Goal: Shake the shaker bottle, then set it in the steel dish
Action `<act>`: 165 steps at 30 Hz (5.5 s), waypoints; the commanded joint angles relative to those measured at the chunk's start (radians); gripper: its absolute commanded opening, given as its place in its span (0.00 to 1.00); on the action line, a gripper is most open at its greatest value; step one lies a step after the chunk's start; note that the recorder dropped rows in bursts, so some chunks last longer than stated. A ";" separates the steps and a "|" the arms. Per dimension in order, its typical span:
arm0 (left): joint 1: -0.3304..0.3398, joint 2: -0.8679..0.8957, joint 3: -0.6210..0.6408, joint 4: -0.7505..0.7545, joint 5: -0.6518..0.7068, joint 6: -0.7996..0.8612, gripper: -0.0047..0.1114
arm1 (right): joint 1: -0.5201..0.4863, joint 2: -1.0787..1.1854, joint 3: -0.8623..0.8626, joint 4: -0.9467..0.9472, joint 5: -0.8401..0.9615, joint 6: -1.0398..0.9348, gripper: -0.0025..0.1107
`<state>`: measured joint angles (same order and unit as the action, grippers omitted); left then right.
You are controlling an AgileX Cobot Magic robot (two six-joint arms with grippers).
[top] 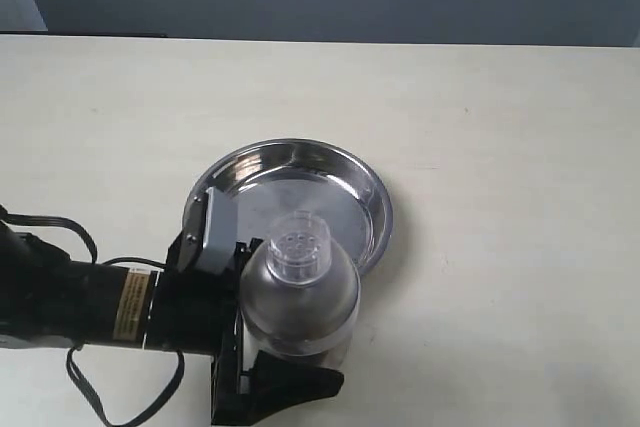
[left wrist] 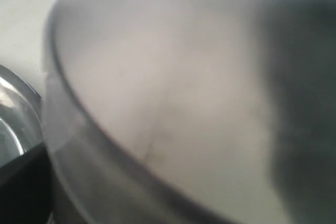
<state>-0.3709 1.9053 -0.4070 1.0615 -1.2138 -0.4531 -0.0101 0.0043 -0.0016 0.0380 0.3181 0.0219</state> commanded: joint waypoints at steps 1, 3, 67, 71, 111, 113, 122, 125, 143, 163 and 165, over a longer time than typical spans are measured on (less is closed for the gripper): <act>-0.020 0.011 -0.014 -0.019 -0.007 0.005 0.94 | 0.001 -0.004 0.002 -0.002 -0.011 -0.002 0.01; -0.021 0.027 -0.014 -0.026 -0.007 0.005 0.94 | 0.001 -0.004 0.002 -0.002 -0.011 -0.002 0.01; -0.092 -0.584 -0.303 -0.500 0.632 -0.054 0.04 | 0.001 -0.004 0.002 -0.002 -0.011 -0.002 0.01; -0.110 -0.469 -0.213 -0.583 0.737 0.010 0.04 | 0.001 -0.004 0.002 -0.002 -0.011 -0.002 0.01; -0.261 -0.415 -0.112 -1.125 0.680 0.405 0.04 | 0.001 -0.004 0.002 -0.002 -0.011 -0.002 0.01; -0.251 -0.412 -0.102 -1.318 0.629 0.396 0.04 | 0.001 -0.004 0.002 -0.002 -0.011 -0.002 0.01; -0.238 -0.408 -0.084 -1.287 0.648 0.434 0.04 | 0.001 -0.004 0.002 -0.002 -0.011 -0.002 0.01; -0.251 -0.411 -0.082 -1.208 0.670 0.498 0.05 | 0.001 -0.004 0.002 -0.002 -0.011 -0.002 0.01; -0.252 -0.425 -0.060 -1.377 0.621 0.427 0.04 | 0.001 -0.004 0.002 -0.002 -0.011 -0.002 0.01; -0.324 -0.413 -0.064 -0.991 0.556 0.375 0.04 | 0.001 -0.004 0.002 -0.002 -0.011 -0.002 0.01; -0.319 -0.468 -0.085 -1.042 0.443 0.410 0.04 | 0.001 -0.004 0.002 -0.002 -0.011 -0.002 0.01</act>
<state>-0.6998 1.4977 -0.4663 0.0667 -0.5922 -0.0435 -0.0101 0.0043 -0.0016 0.0380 0.3181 0.0219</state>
